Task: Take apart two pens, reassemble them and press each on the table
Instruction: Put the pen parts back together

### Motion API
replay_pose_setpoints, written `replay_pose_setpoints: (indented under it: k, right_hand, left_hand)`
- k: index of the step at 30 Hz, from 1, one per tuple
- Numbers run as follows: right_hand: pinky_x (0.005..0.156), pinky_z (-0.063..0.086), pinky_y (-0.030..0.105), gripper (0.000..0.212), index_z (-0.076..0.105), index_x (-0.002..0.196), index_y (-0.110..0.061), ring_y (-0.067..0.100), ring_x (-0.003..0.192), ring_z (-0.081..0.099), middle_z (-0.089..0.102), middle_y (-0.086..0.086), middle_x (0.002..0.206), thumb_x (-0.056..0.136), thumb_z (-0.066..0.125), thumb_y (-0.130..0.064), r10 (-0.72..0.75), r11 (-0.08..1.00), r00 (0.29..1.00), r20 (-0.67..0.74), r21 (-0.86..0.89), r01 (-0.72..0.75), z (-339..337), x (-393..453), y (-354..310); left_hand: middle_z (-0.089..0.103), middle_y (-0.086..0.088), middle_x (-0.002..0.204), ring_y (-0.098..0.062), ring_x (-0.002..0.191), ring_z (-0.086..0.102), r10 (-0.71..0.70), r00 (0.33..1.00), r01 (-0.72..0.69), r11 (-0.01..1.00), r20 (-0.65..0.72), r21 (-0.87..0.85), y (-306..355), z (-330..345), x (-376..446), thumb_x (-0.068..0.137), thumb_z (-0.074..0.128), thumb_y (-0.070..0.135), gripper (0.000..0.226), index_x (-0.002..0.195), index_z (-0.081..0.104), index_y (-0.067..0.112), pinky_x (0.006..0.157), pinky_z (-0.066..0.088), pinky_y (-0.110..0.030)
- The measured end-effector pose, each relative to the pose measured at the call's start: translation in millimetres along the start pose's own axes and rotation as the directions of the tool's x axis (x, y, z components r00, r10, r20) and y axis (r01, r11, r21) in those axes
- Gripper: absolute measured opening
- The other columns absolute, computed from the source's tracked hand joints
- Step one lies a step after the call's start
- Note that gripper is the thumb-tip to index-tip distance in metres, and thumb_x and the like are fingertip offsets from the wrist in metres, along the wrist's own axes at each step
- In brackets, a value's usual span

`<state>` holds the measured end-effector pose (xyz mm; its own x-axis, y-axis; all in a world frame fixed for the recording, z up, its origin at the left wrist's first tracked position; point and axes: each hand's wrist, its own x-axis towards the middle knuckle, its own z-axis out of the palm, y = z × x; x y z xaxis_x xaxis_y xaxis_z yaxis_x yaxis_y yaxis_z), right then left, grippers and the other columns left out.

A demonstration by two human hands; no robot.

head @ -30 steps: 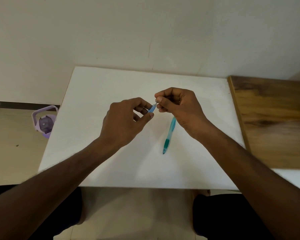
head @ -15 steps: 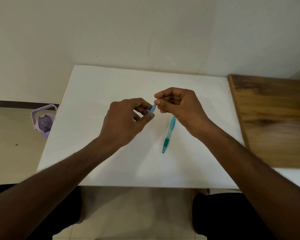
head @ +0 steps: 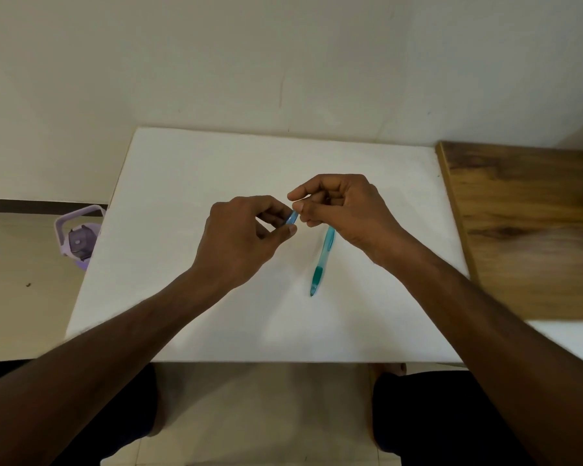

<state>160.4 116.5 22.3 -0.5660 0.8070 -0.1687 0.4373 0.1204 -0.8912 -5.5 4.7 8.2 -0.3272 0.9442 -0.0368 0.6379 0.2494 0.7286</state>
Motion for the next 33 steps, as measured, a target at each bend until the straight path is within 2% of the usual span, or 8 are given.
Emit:
replay_pose_setpoints:
  k: [4,7,11,14,17,23,28,33]
  right_hand:
    - [0.076,0.063,0.022,0.016,0.08,0.103,-0.033,0.007,0.081,0.078,0.081,-0.016,0.087,0.09,0.079,-0.041,-0.014,0.998,0.998,-0.062,-0.065,0.01,-11.3,-0.5,-3.1]
    - [0.074,0.065,0.024,0.01,0.08,0.097,-0.025,0.007,0.076,0.078,0.082,-0.01,0.085,0.094,0.076,-0.033,0.043,0.998,0.972,-0.232,-0.033,-0.052,-36.0,-0.1,1.9]
    - [0.061,0.048,0.002,0.01,0.077,0.081,-0.023,-0.01,0.06,0.065,0.069,-0.015,0.066,0.091,0.08,-0.025,0.007,0.881,0.954,-0.3,-0.45,-0.148,-67.4,-9.3,19.9]
    - [0.07,0.054,0.01,0.012,0.078,0.086,-0.019,0.003,0.067,0.067,0.069,-0.011,0.073,0.088,0.084,-0.029,0.058,0.771,0.969,-0.24,-0.606,-0.196,-72.3,-17.6,31.2]
    - [0.079,0.058,0.027,0.02,0.074,0.09,-0.019,0.017,0.083,0.072,0.073,0.002,0.091,0.087,0.086,-0.035,0.143,0.729,0.965,-0.221,-0.636,-0.254,-69.7,-21.9,41.9]
    - [0.071,0.051,0.024,0.023,0.073,0.086,-0.02,0.017,0.079,0.069,0.074,0.003,0.091,0.087,0.085,-0.04,0.154,0.698,0.962,-0.227,-0.664,-0.269,-67.1,-23.2,57.6]
    - [0.061,0.036,0.016,0.027,0.068,0.089,-0.022,0.011,0.071,0.055,0.068,0.0,0.091,0.085,0.086,-0.042,0.136,0.7,0.953,-0.273,-0.654,-0.287,-51.1,-17.7,63.2]
    - [0.056,0.033,0.016,0.033,0.073,0.093,-0.015,0.012,0.07,0.055,0.07,0.001,0.09,0.081,0.088,-0.042,0.216,0.71,0.933,-0.289,-0.61,-0.353,-45.4,-9.7,66.9]
  left_hand:
    - [0.078,0.015,0.089,-0.006,0.07,0.078,-0.069,0.998,0.068,0.984,0.0,-0.163,4.8,8.1,1.6,0.09,0.081,0.042,0.023,0.105,0.077,0.026,0.074,0.064,-0.025]
    - [0.078,0.011,0.086,-0.008,0.074,0.077,-0.156,0.988,0.153,0.957,0.006,-0.245,2.8,12.5,5.4,0.086,0.085,0.041,0.025,0.104,0.079,0.024,0.063,0.067,-0.03]
    - [0.078,0.011,0.077,-0.003,0.065,0.076,-0.284,0.958,0.284,0.927,0.036,-0.243,-10.8,20.9,9.5,0.08,0.089,0.043,0.029,0.1,0.079,0.024,0.06,0.062,-0.016]
    - [0.078,0.013,0.073,-0.001,0.06,0.075,-0.299,0.954,0.3,0.94,0.031,-0.164,-16.5,27.3,8.9,0.076,0.091,0.048,0.033,0.096,0.077,0.025,0.064,0.054,-0.01]
    - [0.078,0.011,0.071,-0.002,0.059,0.074,-0.273,0.961,0.277,0.953,0.047,-0.125,-17.3,33.0,8.9,0.073,0.092,0.049,0.037,0.094,0.076,0.023,0.072,0.056,-0.014]
    - [0.076,0.01,0.062,0.001,0.055,0.071,-0.241,0.97,0.243,0.967,0.04,-0.072,-13.5,39.0,13.4,0.073,0.09,0.055,0.043,0.098,0.075,0.023,0.073,0.049,-0.013]
    - [0.074,0.013,0.058,-0.003,0.053,0.072,-0.264,0.96,0.27,0.961,0.095,-0.057,-12.2,38.8,18.9,0.075,0.086,0.057,0.042,0.091,0.071,0.021,0.062,0.047,-0.009]
    - [0.07,0.018,0.083,-0.005,0.068,0.066,-0.156,0.984,0.158,0.987,-0.082,0.026,-3.3,33.4,19.3,0.088,0.07,0.067,0.038,0.096,0.07,0.029,0.064,0.046,-0.016]
